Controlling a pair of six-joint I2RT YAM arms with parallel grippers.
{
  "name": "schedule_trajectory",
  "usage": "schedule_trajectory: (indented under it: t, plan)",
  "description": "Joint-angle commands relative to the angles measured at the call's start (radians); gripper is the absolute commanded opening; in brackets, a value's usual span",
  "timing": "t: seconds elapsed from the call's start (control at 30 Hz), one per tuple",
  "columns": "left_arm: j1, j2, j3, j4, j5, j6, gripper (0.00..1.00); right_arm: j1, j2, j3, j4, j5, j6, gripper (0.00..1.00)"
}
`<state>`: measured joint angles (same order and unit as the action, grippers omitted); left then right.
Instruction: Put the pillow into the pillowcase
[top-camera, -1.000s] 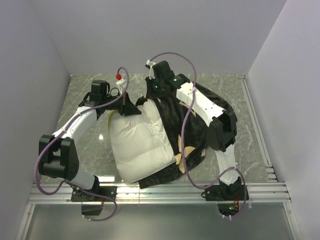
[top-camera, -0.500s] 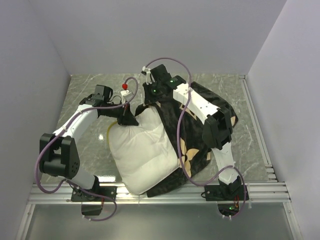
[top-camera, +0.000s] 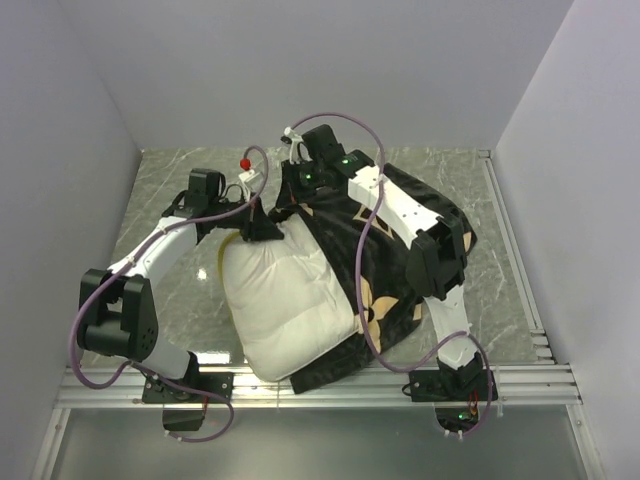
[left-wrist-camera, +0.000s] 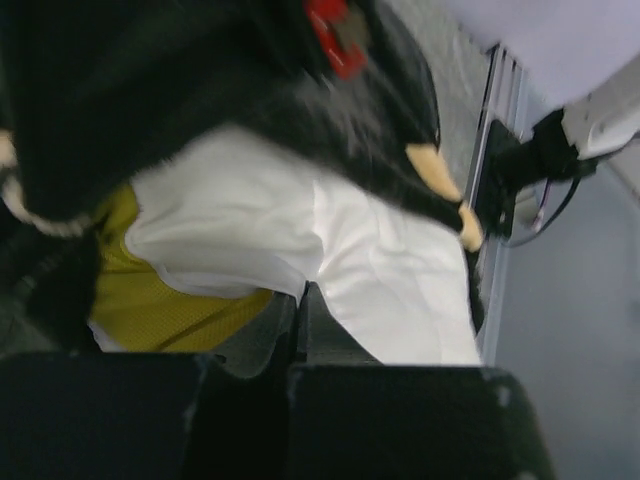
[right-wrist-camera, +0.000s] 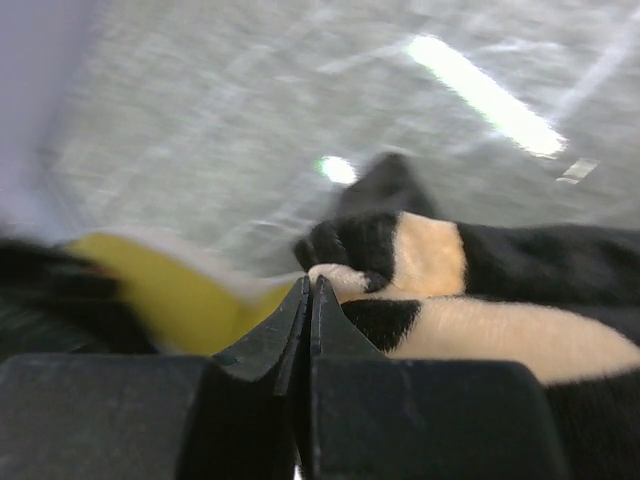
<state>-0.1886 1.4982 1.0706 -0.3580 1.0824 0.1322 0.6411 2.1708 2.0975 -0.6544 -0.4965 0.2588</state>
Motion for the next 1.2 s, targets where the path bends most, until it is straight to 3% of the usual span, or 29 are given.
schedule_trajectory:
  t: [0.0,0.17,0.3,0.47,0.6,0.7,0.73,0.77,0.8,0.83,0.87,0.93,1.0,1.03,1.07,1.1,1.13,1.17]
  plan:
    - [-0.032,-0.053,0.009,0.514,0.077,-0.353,0.00,0.014,-0.167,-0.042,0.238,-0.229,0.209,0.00]
    - [-0.068,-0.049,0.126,0.534,0.100,-0.390,0.00,0.015,-0.304,-0.140,0.531,-0.252,0.482,0.00]
    - [-0.066,-0.073,0.135,0.443,0.102,-0.287,0.00,0.019,-0.325,-0.111,0.582,-0.301,0.625,0.00]
    - [-0.063,-0.113,-0.009,0.382,0.056,-0.218,0.00,0.020,-0.312,-0.204,0.605,-0.255,0.603,0.00]
    - [-0.011,-0.050,-0.087,0.303,-0.039,-0.145,0.05,0.019,-0.223,-0.286,0.576,-0.142,0.540,0.00]
    - [0.069,0.002,-0.078,0.101,-0.065,-0.025,0.30,0.003,-0.138,-0.306,0.601,-0.140,0.553,0.00]
    - [0.108,0.004,-0.078,0.058,-0.073,0.006,0.46,0.003,-0.123,-0.304,0.605,-0.129,0.545,0.00]
    - [0.126,-0.019,-0.083,0.022,-0.085,0.062,0.54,0.003,-0.083,-0.283,0.587,-0.138,0.536,0.02]
    - [0.141,-0.041,-0.086,-0.055,-0.097,0.101,0.59,0.005,-0.062,-0.245,0.546,-0.146,0.495,0.12]
    - [0.167,-0.067,-0.096,-0.085,-0.130,0.137,0.69,0.000,-0.046,-0.176,0.500,-0.140,0.467,0.30]
    - [0.175,-0.131,-0.098,-0.116,-0.153,0.192,0.86,-0.003,-0.061,-0.160,0.433,-0.108,0.432,0.39]
    - [0.181,-0.194,-0.084,-0.198,-0.215,0.234,0.99,-0.033,-0.104,-0.156,0.376,-0.090,0.334,0.58]
    - [0.161,-0.286,-0.078,-0.240,-0.260,0.291,0.99,-0.066,-0.190,-0.159,0.254,-0.042,0.237,0.59]
    - [0.085,-0.318,-0.090,-0.214,-0.312,0.273,0.99,-0.081,-0.227,-0.197,0.222,-0.016,0.214,0.59]
    - [0.028,-0.366,-0.101,-0.197,-0.452,0.236,0.99,-0.118,-0.317,-0.239,0.195,-0.001,0.198,0.59]
    - [-0.108,-0.387,-0.119,-0.181,-0.592,0.212,0.99,-0.162,-0.419,-0.349,0.202,0.022,0.194,0.63]
    - [-0.177,-0.389,-0.133,-0.165,-0.593,0.187,0.99,-0.162,-0.469,-0.411,0.202,0.022,0.200,0.63]
    - [-0.240,-0.391,-0.150,-0.142,-0.704,0.158,0.99,-0.219,-0.520,-0.472,0.211,0.026,0.210,0.64]
